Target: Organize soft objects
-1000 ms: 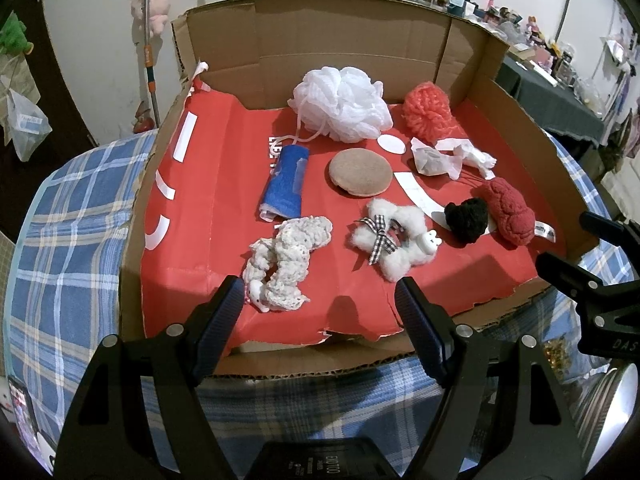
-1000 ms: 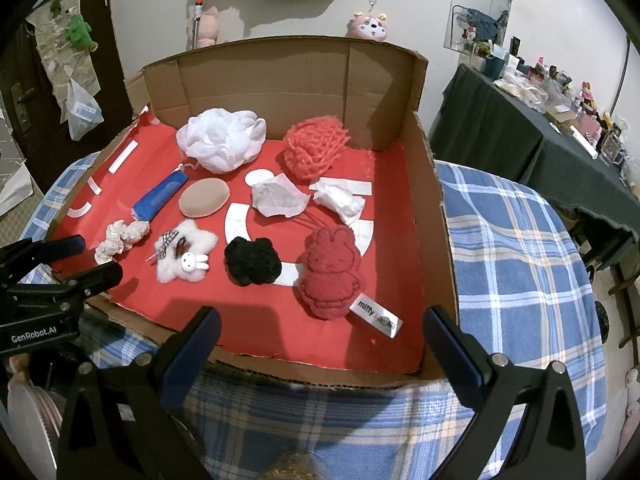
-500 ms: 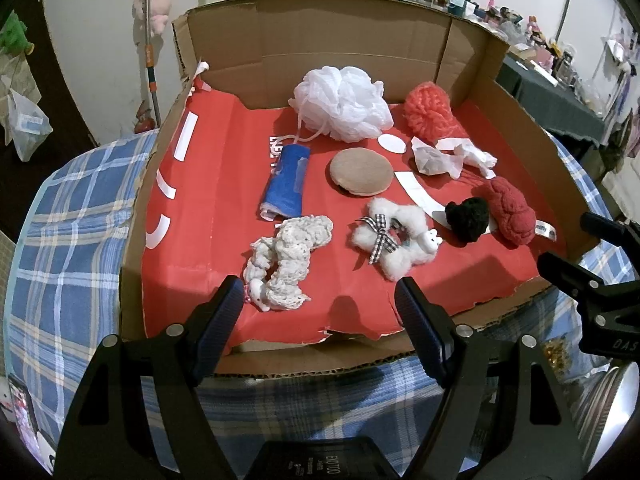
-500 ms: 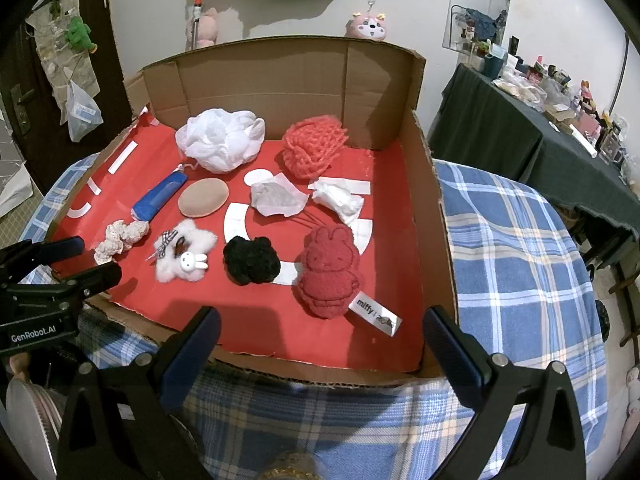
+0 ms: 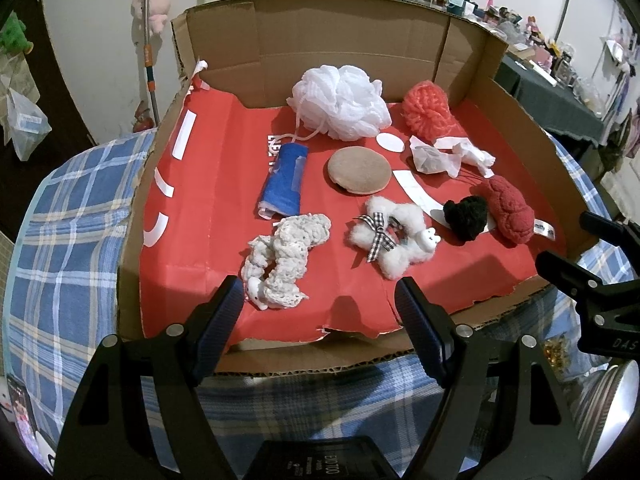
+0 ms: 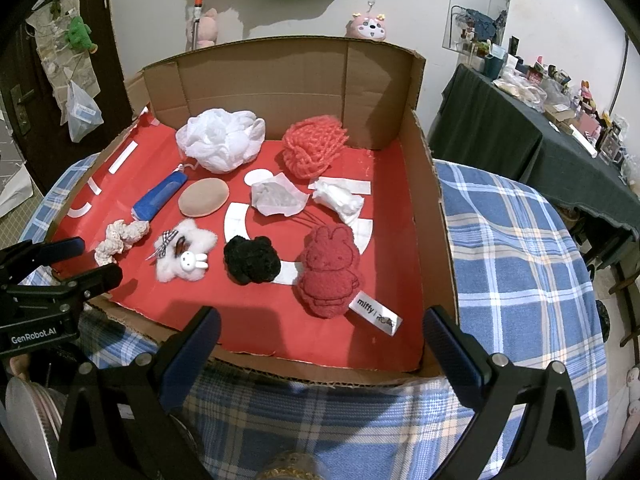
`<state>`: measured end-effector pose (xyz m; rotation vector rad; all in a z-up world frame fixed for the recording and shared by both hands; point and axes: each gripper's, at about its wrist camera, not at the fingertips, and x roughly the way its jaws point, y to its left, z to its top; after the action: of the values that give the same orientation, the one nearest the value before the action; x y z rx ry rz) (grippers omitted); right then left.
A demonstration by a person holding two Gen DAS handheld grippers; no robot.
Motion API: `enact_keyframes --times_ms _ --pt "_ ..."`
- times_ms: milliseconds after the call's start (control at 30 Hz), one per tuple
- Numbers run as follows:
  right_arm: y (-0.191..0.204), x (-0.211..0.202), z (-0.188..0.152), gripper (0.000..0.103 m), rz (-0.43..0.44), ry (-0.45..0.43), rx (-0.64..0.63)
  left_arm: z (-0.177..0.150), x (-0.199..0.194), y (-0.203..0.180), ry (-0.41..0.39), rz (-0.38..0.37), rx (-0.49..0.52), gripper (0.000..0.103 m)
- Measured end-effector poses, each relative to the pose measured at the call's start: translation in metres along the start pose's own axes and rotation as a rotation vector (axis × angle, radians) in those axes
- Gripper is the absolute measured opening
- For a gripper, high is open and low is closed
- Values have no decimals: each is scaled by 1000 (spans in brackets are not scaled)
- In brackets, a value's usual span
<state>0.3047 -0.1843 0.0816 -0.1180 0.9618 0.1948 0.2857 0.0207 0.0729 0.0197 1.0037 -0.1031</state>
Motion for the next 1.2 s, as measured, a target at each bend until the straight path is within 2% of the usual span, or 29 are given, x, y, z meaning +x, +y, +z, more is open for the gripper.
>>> enact_keyframes --times_ms 367,733,900,967,1000,1067,1200 --pt "0 0 0 103 1 0 0 0 0 0 3 -1 1 77" --pt "-1 -13 2 103 11 -28 -3 -3 -19 -4 -51 -21 27 77" --pt "-4 -45 5 103 -10 -90 4 -10 -58 -2 -137 -29 10 78" --pt "-3 -61 2 103 -16 -119 3 -17 -76 -3 -179 -35 8 91" --pt "-3 -72 -1 103 -13 -141 4 -22 -87 -5 -206 -42 9 93" --pt "-2 -91 -8 103 -5 -177 5 -35 -106 -10 -253 -54 22 94" --pt "4 -123 -28 103 -4 -238 -9 -63 -129 -16 -292 -71 27 95"
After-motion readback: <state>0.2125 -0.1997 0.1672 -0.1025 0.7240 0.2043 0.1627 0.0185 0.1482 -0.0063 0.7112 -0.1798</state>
